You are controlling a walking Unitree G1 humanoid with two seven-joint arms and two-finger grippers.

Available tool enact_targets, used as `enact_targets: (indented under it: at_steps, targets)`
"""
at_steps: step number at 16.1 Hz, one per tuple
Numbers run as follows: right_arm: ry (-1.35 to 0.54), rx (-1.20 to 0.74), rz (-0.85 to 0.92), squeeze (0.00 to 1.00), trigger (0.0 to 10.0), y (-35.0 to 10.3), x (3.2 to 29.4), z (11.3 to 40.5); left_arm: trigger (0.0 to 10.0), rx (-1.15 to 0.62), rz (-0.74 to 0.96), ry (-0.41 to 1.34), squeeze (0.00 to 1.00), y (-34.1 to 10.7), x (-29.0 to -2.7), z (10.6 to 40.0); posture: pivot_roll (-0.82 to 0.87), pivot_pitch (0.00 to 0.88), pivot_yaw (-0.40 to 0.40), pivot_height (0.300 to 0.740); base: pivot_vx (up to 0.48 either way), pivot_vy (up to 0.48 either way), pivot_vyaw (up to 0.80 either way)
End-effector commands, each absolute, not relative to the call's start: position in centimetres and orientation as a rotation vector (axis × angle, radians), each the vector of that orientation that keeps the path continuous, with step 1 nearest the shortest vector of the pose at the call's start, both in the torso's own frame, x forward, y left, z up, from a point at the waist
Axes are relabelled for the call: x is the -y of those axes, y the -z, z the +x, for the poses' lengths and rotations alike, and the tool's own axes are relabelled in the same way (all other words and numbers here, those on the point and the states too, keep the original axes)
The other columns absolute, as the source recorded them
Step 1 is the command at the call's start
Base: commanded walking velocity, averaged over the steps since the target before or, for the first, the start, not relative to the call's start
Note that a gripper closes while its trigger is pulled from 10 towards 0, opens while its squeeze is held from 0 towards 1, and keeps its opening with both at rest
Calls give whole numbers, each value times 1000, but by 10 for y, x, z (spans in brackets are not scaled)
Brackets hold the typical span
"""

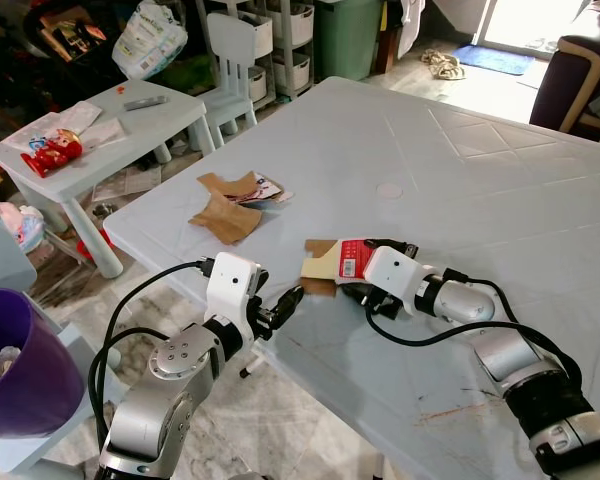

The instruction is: Picking trash to rubbish bin

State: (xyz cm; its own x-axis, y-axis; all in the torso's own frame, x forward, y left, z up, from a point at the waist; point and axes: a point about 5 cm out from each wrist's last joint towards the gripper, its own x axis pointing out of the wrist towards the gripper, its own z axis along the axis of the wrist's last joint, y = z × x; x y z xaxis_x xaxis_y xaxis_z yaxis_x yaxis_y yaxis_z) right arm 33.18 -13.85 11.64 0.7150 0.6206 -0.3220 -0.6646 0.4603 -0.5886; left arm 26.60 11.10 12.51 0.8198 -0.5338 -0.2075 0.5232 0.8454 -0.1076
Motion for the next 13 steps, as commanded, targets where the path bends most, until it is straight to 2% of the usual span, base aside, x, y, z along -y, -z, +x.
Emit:
enact_targets:
  at_steps: [1, 13]
  targets:
    - [-748, -124, -764, 0, 0, -108, 149, 333, 10000, -238, -42, 568, 0, -124, -111, 265, 95, 76, 18, 740, 0, 0, 0]
    - [-770, -143, -729, 0, 0, -99, 150, 332, 10000, -242, -41, 583, 0, -124, -109, 265, 90, 77, 24, 740, 0, 0, 0]
